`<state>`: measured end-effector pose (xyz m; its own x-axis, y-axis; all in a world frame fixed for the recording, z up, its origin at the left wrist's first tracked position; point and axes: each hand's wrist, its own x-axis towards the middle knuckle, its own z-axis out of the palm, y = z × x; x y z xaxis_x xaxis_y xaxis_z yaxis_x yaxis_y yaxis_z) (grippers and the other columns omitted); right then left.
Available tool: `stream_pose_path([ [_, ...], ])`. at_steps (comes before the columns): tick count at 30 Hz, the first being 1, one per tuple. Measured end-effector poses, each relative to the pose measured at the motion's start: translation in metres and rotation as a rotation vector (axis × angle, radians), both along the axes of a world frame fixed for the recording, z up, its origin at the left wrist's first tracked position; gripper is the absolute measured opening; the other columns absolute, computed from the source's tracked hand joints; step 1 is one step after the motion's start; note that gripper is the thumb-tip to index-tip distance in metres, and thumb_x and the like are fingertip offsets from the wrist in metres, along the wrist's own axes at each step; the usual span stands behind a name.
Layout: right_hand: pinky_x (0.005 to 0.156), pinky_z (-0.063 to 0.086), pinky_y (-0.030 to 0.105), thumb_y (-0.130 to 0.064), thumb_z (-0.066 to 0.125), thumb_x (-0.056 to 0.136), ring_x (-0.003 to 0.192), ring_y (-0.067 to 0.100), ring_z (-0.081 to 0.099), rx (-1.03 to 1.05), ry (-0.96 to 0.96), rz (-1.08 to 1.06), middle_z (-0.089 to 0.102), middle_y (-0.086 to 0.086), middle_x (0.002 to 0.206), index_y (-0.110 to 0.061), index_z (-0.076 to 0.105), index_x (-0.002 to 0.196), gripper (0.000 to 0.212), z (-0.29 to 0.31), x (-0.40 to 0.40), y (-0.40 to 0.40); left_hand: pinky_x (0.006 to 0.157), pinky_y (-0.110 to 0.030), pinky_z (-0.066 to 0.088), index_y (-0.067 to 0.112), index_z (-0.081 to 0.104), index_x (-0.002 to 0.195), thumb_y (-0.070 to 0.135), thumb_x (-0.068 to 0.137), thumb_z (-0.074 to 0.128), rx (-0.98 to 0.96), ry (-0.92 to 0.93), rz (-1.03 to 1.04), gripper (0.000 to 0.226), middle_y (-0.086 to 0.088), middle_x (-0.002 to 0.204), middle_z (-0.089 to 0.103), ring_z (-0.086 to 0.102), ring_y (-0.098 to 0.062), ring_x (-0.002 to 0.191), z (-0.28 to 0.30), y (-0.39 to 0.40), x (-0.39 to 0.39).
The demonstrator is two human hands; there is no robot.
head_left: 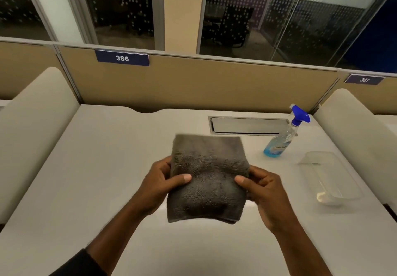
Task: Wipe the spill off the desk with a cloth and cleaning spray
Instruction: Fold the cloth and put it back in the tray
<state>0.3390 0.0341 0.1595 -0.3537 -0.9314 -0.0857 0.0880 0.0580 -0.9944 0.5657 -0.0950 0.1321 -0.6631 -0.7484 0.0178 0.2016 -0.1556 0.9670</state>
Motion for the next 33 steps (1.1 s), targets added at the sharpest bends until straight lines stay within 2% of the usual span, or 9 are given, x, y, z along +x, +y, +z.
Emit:
stream_pose_path([
  [3,0.074,0.062,0.029,-0.032,0.080,0.080,0.098,0.023,0.075,-0.212,0.017,0.032,0.079,0.003,0.104,-0.025,0.080,0.105,0.026,0.020,-0.005,0.005,0.083,-0.039,0.057,0.018,0.072,0.104,0.023,0.086,0.068,-0.289,0.149,-0.025,0.019,-0.011,0.110,0.072,0.067,-0.032,0.105,0.033,0.000,0.002],
  [4,0.077,0.062,0.029,-0.018,0.075,0.084,0.101,0.022,0.074,-0.255,0.024,0.059,0.079,0.002,0.104,-0.023,0.081,0.101,0.019,0.022,-0.006,0.003,0.087,-0.041,0.055,0.014,0.073,0.102,0.015,0.088,0.065,-0.354,0.171,-0.067,0.016,-0.015,0.115,0.070,0.064,-0.036,0.111,0.038,-0.003,0.000],
  [6,0.079,0.061,0.030,0.024,0.051,0.082,0.105,0.023,0.073,-0.275,0.045,0.045,0.079,0.004,0.103,-0.020,0.082,0.082,0.054,0.015,-0.008,-0.004,0.091,-0.043,0.053,0.008,0.074,0.094,-0.003,0.086,0.061,-0.388,0.150,-0.107,0.020,-0.019,0.120,0.067,0.060,-0.039,0.117,0.039,-0.005,-0.005],
  [9,0.079,0.060,0.034,0.035,0.037,0.080,0.105,0.028,0.071,-0.274,0.013,0.024,0.078,0.009,0.102,-0.019,0.078,0.068,0.069,0.003,-0.006,-0.007,0.093,-0.046,0.053,0.006,0.072,0.097,-0.010,0.086,0.057,-0.386,0.108,-0.109,0.024,-0.017,0.128,0.063,0.056,-0.037,0.123,0.027,-0.005,-0.007],
  [14,0.083,0.059,0.037,0.033,0.037,0.083,0.109,0.031,0.069,-0.292,-0.006,0.039,0.076,0.012,0.108,-0.019,0.076,0.070,0.067,-0.010,-0.009,-0.003,0.100,-0.048,0.049,0.013,0.045,0.140,0.014,0.095,0.057,-0.151,0.075,-0.152,0.047,-0.009,0.147,0.048,0.049,-0.032,0.131,0.010,0.000,-0.005],
  [18,0.083,0.059,0.033,0.035,0.038,0.078,0.110,0.027,0.069,-0.285,0.038,0.049,0.076,0.010,0.109,-0.019,0.075,0.068,0.067,-0.010,-0.009,-0.003,0.099,-0.049,0.048,0.015,0.052,0.135,0.037,0.098,0.040,0.001,-0.087,-0.218,0.044,-0.011,0.135,0.059,0.055,-0.034,0.124,-0.001,0.010,-0.005],
  [22,0.090,0.057,0.031,0.019,0.047,0.071,0.114,0.029,0.067,-0.328,0.120,0.091,0.074,0.010,0.113,-0.020,0.074,0.068,0.048,-0.006,-0.013,0.002,0.076,-0.037,0.048,0.013,0.055,0.129,0.029,0.090,0.033,0.187,0.001,-0.143,0.047,-0.015,0.103,0.065,0.055,-0.034,0.093,0.001,0.007,-0.002],
  [27,0.093,0.056,0.030,0.024,0.038,0.087,0.120,0.030,0.064,-0.262,0.147,0.146,0.072,0.009,0.122,-0.017,0.075,0.080,0.056,-0.010,-0.017,0.006,0.095,-0.054,0.052,0.036,0.050,0.134,0.044,0.094,0.050,0.100,-0.096,-0.178,0.041,-0.014,0.121,0.067,0.064,-0.033,0.111,0.003,0.009,-0.007],
  [33,0.098,0.056,0.045,-0.039,0.044,0.098,0.126,0.026,0.063,0.005,-0.028,0.216,0.064,0.005,0.138,-0.034,0.047,0.144,0.047,-0.016,-0.009,0.011,0.089,-0.052,0.055,0.035,0.054,0.130,0.023,0.070,0.079,-0.008,-0.105,-0.047,0.066,-0.023,0.109,0.067,0.067,-0.039,0.101,0.003,0.015,-0.010],
])
